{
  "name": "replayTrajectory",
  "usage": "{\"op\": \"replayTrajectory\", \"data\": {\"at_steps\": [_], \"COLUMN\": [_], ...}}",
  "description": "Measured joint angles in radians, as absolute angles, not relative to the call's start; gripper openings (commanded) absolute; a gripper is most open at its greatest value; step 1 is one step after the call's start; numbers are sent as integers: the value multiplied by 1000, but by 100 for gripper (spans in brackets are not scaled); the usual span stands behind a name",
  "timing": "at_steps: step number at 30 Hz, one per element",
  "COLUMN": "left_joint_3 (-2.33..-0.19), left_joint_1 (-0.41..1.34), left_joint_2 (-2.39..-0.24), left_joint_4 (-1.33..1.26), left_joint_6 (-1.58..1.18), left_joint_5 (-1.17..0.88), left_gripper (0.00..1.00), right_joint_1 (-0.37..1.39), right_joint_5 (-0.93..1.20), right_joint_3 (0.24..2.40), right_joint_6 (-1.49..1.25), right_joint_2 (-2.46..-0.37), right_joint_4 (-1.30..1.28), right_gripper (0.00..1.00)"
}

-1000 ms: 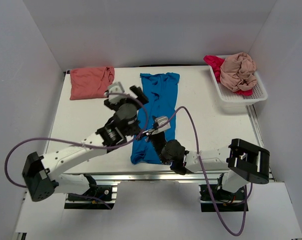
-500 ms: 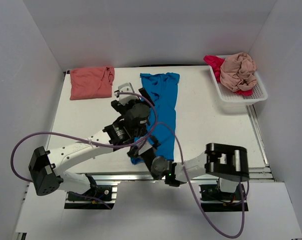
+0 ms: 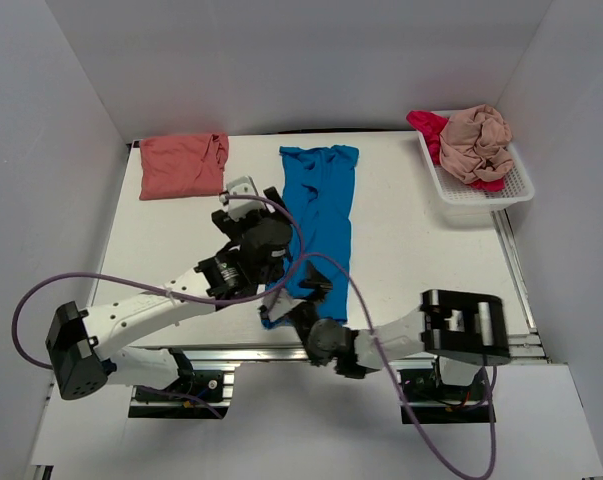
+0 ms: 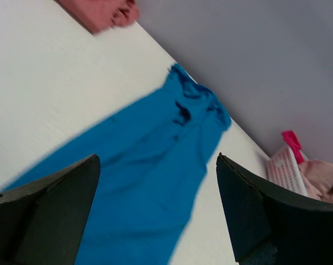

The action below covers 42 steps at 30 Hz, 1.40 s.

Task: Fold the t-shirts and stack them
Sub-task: Grab the bottom of the folded rectangular tshirt with both arms

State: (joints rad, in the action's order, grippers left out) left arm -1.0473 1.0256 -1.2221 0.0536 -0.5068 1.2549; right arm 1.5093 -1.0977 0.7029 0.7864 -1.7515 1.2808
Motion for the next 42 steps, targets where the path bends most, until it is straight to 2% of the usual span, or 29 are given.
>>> {"op": "replayTrajectory", "data": {"at_steps": [2, 6, 9, 11, 15, 17, 21, 26, 34, 42], "left_joint_3": [-1004, -760, -565, -517, -461, -414, -334, -279, -216, -175], "left_joint_1": [1028, 1032, 1032, 1029, 1030, 1030, 1030, 1030, 1030, 1030], "left_joint_2": [-1242, -1220, -1101, -1013, -894, -880, -925, -965, -1007, -1161], "left_joint_4": [97, 134, 80, 39, -117, -168, -204, -204, -223, -342], "left_joint_6": [-556, -615, -599, -574, -523, -516, -514, -561, -638, -683], "left_joint_5": [1288, 1328, 1329, 1321, 1232, 1174, 1055, 976, 875, 740], "left_gripper": [84, 84, 84, 76, 71, 71, 69, 66, 58, 58], "right_joint_1": [1510, 1503, 1481, 1445, 1405, 1383, 1354, 1340, 1287, 1285], "right_joint_5": [-1126, -1224, -1195, -1129, -1074, -1029, -926, -805, -693, -628], "right_joint_3": [572, 417, 443, 460, 407, 389, 385, 385, 385, 411], "right_joint_6": [799, 723, 334, 107, -127, -186, -285, -354, -414, -461], "right_joint_2": [-1641, -1350, -1093, -954, -781, -792, -959, -1135, -1205, -1246], "right_joint_4": [1272, 1252, 847, 614, 369, 291, 175, 102, 107, 85], "right_gripper": [89, 89, 87, 85, 85, 85, 85, 80, 79, 77]}}
